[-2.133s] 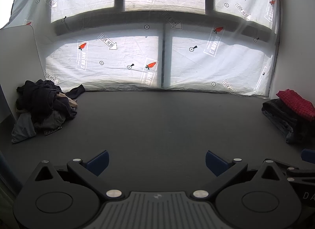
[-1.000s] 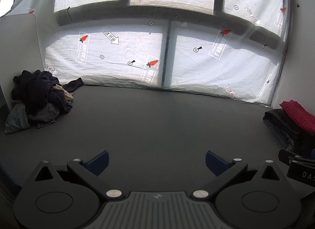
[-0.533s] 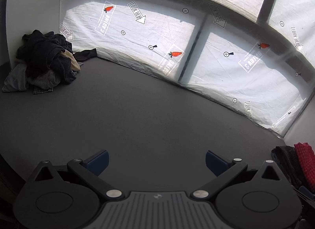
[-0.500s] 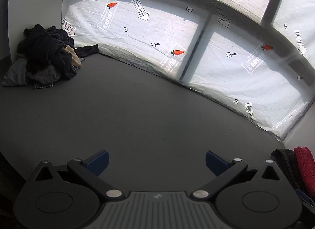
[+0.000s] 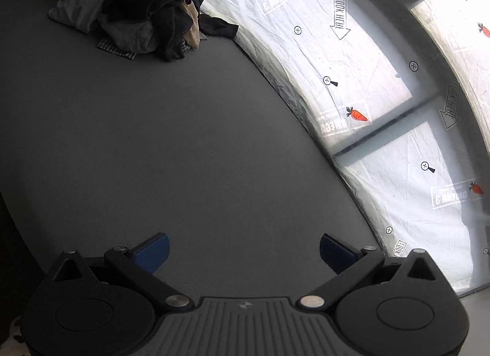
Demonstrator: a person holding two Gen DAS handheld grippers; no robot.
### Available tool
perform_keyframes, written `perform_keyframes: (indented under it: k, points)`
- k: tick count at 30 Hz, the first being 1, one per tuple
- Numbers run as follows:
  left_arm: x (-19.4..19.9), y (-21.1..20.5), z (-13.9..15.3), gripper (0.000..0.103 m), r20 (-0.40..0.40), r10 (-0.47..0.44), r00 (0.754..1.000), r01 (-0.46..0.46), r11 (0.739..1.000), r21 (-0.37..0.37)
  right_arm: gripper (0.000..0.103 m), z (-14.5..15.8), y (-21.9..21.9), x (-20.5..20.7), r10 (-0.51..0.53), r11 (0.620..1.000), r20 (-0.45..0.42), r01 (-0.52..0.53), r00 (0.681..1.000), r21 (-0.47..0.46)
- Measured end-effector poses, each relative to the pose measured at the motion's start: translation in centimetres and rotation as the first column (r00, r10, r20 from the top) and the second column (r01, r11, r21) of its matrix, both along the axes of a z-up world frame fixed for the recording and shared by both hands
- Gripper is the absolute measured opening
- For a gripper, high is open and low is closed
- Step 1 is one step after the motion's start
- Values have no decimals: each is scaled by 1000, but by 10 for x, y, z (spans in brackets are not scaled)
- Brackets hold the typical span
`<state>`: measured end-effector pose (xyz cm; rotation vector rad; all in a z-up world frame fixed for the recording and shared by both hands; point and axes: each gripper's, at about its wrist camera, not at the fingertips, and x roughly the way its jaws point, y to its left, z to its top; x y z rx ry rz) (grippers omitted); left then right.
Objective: Fold clothes
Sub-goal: 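Move both tools toward the heap of dark navy clothes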
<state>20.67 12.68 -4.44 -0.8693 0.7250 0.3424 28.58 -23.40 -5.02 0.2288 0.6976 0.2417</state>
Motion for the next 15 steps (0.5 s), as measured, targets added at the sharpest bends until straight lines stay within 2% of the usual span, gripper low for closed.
perform_keyframes:
  k: [3, 8, 11, 15]
  points:
    - [15, 36, -7, 103, 8, 56, 998, -56, 996, -75, 103, 0, 34, 33, 33, 997, -41, -30, 999, 65]
    - [51, 114, -25, 103, 18, 159, 987, -155, 977, -146, 103, -3, 106, 88, 104, 982, -98, -86, 990, 167]
    - [71, 162, -38, 103, 10, 218, 976, -214, 963, -164, 103, -8, 149, 122, 137, 966, -146, -100, 980, 237]
    - [101, 233, -60, 103, 4, 288, 958, -283, 945, -164, 103, -14, 211, 167, 187, 961, -169, -144, 968, 238]
